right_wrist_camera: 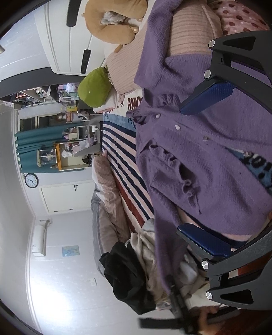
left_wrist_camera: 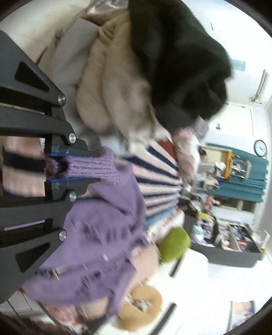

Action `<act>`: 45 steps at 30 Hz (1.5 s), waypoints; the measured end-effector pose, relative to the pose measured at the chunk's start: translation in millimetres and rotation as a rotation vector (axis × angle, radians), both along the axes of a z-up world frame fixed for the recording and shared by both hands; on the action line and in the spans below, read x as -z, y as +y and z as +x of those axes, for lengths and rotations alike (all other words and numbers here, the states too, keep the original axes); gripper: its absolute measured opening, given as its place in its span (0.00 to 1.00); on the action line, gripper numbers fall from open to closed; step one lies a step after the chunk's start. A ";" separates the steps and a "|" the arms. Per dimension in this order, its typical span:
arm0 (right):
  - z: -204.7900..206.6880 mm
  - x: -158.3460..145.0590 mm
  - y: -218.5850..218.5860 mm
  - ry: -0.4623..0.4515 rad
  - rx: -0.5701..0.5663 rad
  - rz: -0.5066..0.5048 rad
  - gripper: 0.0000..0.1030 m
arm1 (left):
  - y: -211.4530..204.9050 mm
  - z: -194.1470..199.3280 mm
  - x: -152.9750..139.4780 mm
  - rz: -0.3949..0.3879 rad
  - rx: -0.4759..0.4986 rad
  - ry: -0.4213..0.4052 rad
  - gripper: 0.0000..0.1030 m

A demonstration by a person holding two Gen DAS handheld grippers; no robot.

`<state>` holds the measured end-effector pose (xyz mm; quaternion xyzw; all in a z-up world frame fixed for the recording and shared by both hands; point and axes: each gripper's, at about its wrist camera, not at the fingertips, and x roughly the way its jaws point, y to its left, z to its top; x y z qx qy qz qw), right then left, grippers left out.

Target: Fold large clothes

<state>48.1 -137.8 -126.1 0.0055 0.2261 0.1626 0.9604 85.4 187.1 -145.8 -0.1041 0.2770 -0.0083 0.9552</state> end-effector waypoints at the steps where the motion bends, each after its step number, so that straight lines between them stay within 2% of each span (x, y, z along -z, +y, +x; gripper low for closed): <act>1: 0.2 1.3 -6.1 0.003 0.000 0.001 1.00 | -8.1 0.2 -5.6 -0.012 0.015 -0.017 0.10; 5: -0.3 7.2 -40.0 0.010 0.013 0.005 1.00 | -58.6 13.2 -29.6 -0.068 0.128 -0.081 0.10; 7: -1.8 9.9 -61.2 0.007 0.035 0.010 1.00 | -92.3 28.5 -36.9 -0.122 0.224 -0.085 0.10; 9: -3.6 12.9 -85.5 0.006 0.067 0.012 1.00 | -121.8 48.1 -36.5 -0.251 0.340 -0.066 0.10; 10: -4.4 14.7 -95.4 0.006 0.081 0.012 1.00 | -139.8 59.5 -32.2 -0.309 0.404 -0.046 0.10; 11: -4.7 16.6 -107.7 0.007 0.102 0.012 1.00 | -155.7 67.0 -27.9 -0.331 0.446 -0.027 0.10; 13: -4.5 21.2 -127.0 0.016 0.138 0.019 1.00 | -195.2 86.6 -10.3 -0.330 0.517 0.046 0.11; 15: -2.8 29.2 -145.5 0.042 0.169 0.036 1.00 | -231.6 106.7 19.5 -0.358 0.569 0.158 0.11; 17: 0.3 38.4 -159.2 0.085 0.194 0.047 1.00 | -248.6 117.6 41.3 -0.380 0.612 0.219 0.13; 19: 3.0 45.7 -166.1 0.112 0.209 0.056 1.00 | -263.0 120.8 56.0 -0.375 0.648 0.291 0.23; 20: 4.9 50.1 -168.4 0.129 0.209 0.063 1.00 | -264.9 115.2 56.4 -0.368 0.648 0.299 0.27; 21: 7.0 54.1 -168.9 0.151 0.202 0.071 1.00 | -263.1 111.5 53.7 -0.363 0.650 0.299 0.36; 24: 11.6 60.8 -165.7 0.198 0.151 0.113 1.00 | -237.2 94.3 34.8 -0.369 0.642 0.223 0.59; 25: 13.1 62.4 -164.5 0.207 0.128 0.134 1.00 | -228.1 85.8 32.5 -0.353 0.621 0.192 0.64; 27: 17.4 65.9 -154.5 0.228 0.046 0.191 1.00 | -200.1 75.6 24.3 -0.287 0.535 0.153 0.66; 29: 21.0 70.6 -134.7 0.241 -0.045 0.211 0.98 | -172.5 71.9 25.4 -0.236 0.445 0.156 0.69; 31: 31.3 79.3 -115.4 0.271 -0.094 0.186 0.81 | -141.1 70.2 36.5 -0.236 0.351 0.189 0.70; 34: 51.7 97.1 -86.1 0.337 -0.142 0.127 0.64 | -107.5 59.2 57.0 -0.270 0.278 0.216 0.70; 35: 57.6 103.8 -76.8 0.360 -0.151 0.095 0.62 | -100.7 56.4 65.2 -0.267 0.258 0.232 0.70; 37: 66.4 114.7 -61.1 0.396 -0.159 0.012 0.50 | -88.8 51.5 82.0 -0.254 0.223 0.270 0.70; 39: 67.1 118.3 -53.7 0.392 -0.149 -0.070 0.24 | -78.7 49.9 98.9 -0.257 0.205 0.306 0.70; 41: 64.3 111.7 -54.9 0.370 -0.151 -0.088 0.11 | -76.9 51.5 115.4 -0.275 0.199 0.337 0.70; 45: 62.8 83.6 -61.2 0.284 -0.096 -0.130 0.10 | -85.3 49.2 117.2 -0.260 0.230 0.319 0.70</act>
